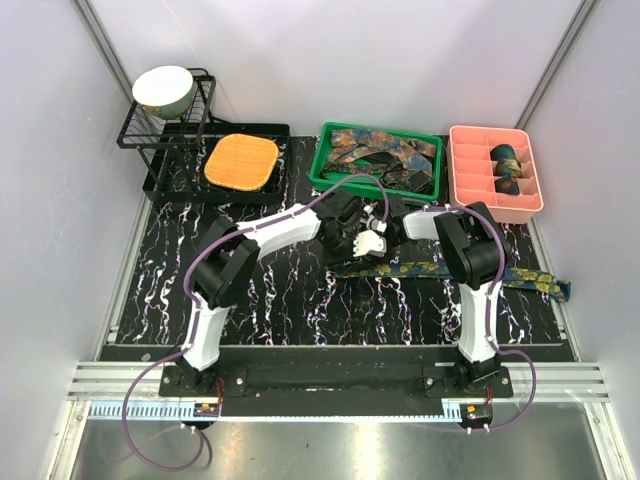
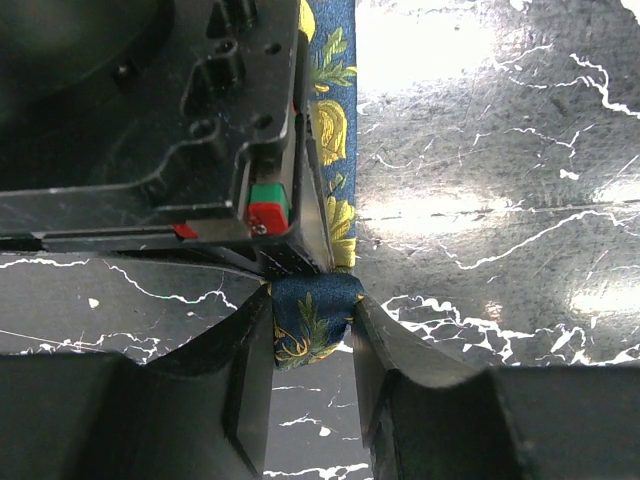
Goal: Roll the ties
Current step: Roll the tie at the center of the board.
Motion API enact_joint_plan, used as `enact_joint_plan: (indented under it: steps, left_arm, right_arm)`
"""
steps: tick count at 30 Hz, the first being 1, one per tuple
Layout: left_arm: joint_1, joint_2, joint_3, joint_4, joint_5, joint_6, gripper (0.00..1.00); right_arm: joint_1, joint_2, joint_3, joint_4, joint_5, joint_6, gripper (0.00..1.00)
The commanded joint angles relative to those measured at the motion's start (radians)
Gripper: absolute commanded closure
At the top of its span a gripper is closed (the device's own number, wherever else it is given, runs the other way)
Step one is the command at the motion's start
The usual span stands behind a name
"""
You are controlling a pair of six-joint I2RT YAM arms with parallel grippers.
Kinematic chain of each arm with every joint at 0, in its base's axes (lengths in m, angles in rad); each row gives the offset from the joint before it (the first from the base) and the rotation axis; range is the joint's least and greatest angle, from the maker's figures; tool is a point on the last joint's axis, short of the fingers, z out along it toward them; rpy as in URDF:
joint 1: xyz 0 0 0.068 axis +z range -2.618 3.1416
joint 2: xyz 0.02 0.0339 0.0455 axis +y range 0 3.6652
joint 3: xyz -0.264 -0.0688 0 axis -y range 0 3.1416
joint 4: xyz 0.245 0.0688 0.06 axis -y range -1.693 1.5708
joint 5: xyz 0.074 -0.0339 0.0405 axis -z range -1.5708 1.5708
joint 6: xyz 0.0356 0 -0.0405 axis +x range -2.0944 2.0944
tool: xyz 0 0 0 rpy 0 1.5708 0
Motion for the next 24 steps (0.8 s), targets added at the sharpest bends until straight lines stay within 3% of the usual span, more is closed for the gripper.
enact_joint_plan:
  steps: [1,12,18,24]
  left_arm:
    - [-0.017,0.1,-0.001,-0.041,-0.077,0.037,0.66]
    - [-0.031,0.124,0.017,-0.066,-0.093,0.046,0.68]
    - [-0.031,0.127,0.023,-0.072,-0.096,0.046,0.67]
    - [-0.031,0.13,0.028,-0.08,-0.09,0.046,0.67]
  right_arm:
    - [-0.009,-0.103,0.005,-0.011,-0.047,0.031,0.86]
    - [-0.066,-0.151,0.017,-0.094,-0.071,-0.011,0.8]
    - [-0.057,-0.123,-0.024,0.01,-0.077,0.023,0.69]
    - [-0.046,-0.132,-0.121,0.209,-0.097,0.1,0.66]
